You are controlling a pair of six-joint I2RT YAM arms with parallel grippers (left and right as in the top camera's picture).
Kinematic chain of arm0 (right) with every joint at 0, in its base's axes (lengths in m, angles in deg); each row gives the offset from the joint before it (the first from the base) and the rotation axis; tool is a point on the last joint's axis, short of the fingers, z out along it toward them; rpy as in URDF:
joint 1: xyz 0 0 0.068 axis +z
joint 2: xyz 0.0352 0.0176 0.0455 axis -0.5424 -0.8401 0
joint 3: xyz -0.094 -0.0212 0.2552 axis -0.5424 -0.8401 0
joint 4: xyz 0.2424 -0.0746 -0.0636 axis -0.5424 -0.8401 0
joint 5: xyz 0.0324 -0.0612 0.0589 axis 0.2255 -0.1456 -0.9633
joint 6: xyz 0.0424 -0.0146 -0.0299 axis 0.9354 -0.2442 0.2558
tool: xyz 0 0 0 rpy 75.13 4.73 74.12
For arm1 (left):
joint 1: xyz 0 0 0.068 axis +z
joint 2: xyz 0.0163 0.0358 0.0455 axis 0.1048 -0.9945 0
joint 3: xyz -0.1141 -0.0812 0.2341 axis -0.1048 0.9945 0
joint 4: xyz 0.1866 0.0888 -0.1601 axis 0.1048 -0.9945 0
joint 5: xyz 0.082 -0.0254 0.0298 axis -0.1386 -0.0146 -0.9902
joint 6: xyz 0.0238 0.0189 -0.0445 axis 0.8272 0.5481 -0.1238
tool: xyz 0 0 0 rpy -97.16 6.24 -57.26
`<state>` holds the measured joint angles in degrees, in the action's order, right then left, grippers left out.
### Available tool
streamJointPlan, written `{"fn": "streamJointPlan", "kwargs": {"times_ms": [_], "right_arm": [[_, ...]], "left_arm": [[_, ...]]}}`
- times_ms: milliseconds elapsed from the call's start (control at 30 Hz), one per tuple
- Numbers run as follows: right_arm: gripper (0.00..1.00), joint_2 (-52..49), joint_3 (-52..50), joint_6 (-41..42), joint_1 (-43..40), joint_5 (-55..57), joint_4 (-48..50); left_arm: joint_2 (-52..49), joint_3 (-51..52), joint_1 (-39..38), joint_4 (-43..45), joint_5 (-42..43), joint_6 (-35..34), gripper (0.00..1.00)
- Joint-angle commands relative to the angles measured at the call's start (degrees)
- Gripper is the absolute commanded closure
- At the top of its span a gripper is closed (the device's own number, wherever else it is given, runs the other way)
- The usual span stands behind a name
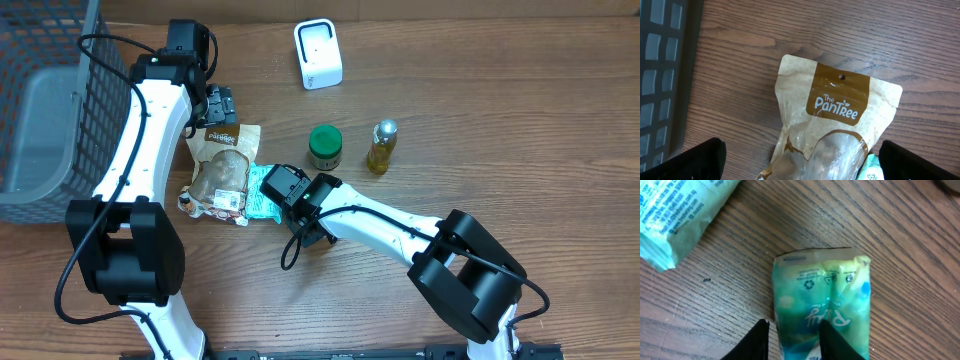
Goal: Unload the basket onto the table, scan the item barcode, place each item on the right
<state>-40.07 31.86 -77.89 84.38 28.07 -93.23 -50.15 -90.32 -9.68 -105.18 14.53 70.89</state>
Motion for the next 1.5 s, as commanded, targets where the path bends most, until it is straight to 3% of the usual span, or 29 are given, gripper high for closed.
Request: {"fn": "streamJointPlan", "kwargs": {"times_ms": [0, 467, 967, 1467], "right_arm": [[0.63, -1.8, -1.2, 0.1, -0.2, 0.5, -0.2], [0.61, -1.9, -3.2, 1.6, -0.2, 3.0, 2.3], [0.51, -1.7, 8.5, 1.6, -0.1, 5.3, -8.4], [0.52, -1.8, 1.9, 3.1, -0.2, 6.6, -7.7]], "left_arm": [[0.2, -0.7, -0.2, 0.1, -1.2, 0.0, 0.01], [0.2, -0.7, -0.2, 0.1, -1.2, 0.0, 0.0], [0.2, -0.7, -0.2, 0.1, -1.2, 0.0, 0.0], [0.2, -0.7, -0.2, 0.1, -1.2, 0.0, 0.0]]}}
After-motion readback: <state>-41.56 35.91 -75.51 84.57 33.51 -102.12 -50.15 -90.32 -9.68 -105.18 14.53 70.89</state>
